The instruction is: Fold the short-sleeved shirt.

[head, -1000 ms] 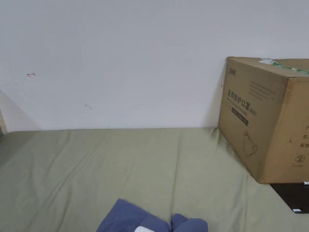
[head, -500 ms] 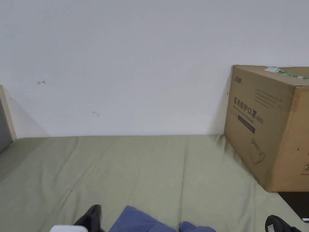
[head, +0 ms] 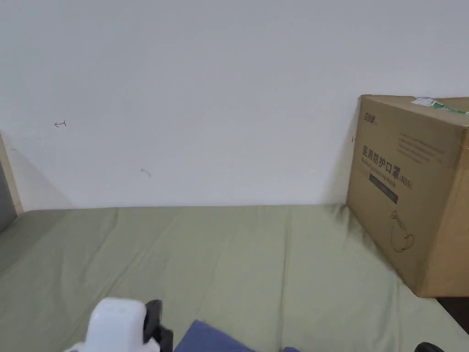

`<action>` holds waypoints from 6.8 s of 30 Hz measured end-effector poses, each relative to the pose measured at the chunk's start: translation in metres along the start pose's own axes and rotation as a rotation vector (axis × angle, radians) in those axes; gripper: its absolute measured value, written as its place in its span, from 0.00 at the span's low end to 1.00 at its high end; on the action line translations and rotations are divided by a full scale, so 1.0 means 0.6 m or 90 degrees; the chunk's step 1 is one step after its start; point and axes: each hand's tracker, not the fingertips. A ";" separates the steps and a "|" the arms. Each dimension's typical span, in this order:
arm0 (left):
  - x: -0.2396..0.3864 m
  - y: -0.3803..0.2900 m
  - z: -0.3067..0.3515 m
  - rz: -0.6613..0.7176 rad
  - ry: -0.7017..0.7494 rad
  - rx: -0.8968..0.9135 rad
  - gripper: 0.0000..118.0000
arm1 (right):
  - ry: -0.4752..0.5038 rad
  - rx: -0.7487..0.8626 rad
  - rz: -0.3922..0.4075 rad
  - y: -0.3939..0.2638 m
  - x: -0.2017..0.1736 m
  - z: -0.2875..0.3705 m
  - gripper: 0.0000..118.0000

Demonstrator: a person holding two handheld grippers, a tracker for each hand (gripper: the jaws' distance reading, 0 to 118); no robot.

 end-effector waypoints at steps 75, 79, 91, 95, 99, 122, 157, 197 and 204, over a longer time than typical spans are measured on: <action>-0.089 0.316 -0.040 0.005 0.012 0.136 0.03 | 0.093 -0.240 -0.018 0.416 0.037 -0.305 0.08; -0.084 0.358 -0.078 -0.009 0.046 0.166 0.03 | 0.080 -0.207 0.028 0.463 0.018 -0.360 0.08; -0.085 0.296 -0.195 -0.021 0.091 0.145 0.03 | 0.048 -0.228 0.147 0.363 -0.008 -0.508 0.08; -0.081 0.160 -0.186 -0.005 0.043 0.009 0.03 | 0.057 -0.318 0.161 0.205 0.020 -0.507 0.08; -0.077 0.006 -0.150 -0.010 -0.041 -0.164 0.03 | 0.087 -0.472 0.185 0.033 0.062 -0.470 0.08; -0.061 -0.186 -0.057 -0.021 -0.122 -0.442 0.19 | 0.100 -0.783 0.132 -0.161 0.109 -0.228 0.09; -0.225 -0.153 -0.350 0.123 0.011 -0.333 0.58 | 0.084 -0.190 -0.022 -0.016 0.033 -0.161 0.05; -0.211 -0.236 -0.357 -0.023 0.126 -0.310 0.05 | -0.169 -0.675 0.029 -0.224 0.244 -0.674 0.85; -0.210 -0.231 -0.339 -0.019 0.119 -0.315 0.05 | -0.124 -0.686 0.119 -0.222 0.200 -0.630 0.41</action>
